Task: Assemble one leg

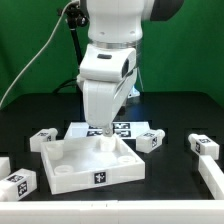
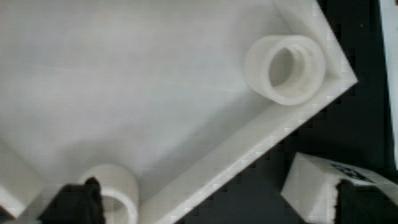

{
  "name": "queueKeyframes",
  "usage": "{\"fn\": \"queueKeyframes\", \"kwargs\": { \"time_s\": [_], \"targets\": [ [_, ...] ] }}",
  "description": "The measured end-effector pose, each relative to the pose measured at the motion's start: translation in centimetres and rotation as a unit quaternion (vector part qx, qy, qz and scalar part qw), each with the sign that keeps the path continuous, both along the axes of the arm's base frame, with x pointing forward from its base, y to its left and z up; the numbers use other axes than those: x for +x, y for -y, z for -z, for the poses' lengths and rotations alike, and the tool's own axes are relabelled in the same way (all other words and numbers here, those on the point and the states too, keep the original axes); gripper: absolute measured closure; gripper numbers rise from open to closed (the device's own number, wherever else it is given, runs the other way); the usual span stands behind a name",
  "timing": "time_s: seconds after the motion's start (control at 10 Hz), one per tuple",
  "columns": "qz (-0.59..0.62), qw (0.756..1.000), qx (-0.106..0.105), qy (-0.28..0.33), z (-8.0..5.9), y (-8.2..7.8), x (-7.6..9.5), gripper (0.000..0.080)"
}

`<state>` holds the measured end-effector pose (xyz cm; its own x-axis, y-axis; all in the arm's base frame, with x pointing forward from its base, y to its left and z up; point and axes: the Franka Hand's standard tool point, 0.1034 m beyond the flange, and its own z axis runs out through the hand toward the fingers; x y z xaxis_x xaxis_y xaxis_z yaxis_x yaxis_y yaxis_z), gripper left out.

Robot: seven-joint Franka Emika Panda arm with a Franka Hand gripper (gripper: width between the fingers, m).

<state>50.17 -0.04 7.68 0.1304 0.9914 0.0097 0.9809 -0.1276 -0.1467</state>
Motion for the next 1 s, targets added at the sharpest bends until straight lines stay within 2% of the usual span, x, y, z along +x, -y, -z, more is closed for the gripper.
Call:
{"fn": "queueKeyframes", "kwargs": {
  "time_s": [0.1,0.3,0.8,1.0],
  "targets": [
    [-0.044,0.999,0.011,0.009,-0.1,1.4,-0.7,0.0150],
    [-0.168,0.984,0.051,0.017,0.2,4.3,-1.2,0.0150],
    [-0.158,0.986,0.048,0.013,0.5,4.8,-1.4,0.0150],
    [-0.198,0.977,0.076,0.006,1.7,6.5,-3.8,0.0150]
  ]
}}
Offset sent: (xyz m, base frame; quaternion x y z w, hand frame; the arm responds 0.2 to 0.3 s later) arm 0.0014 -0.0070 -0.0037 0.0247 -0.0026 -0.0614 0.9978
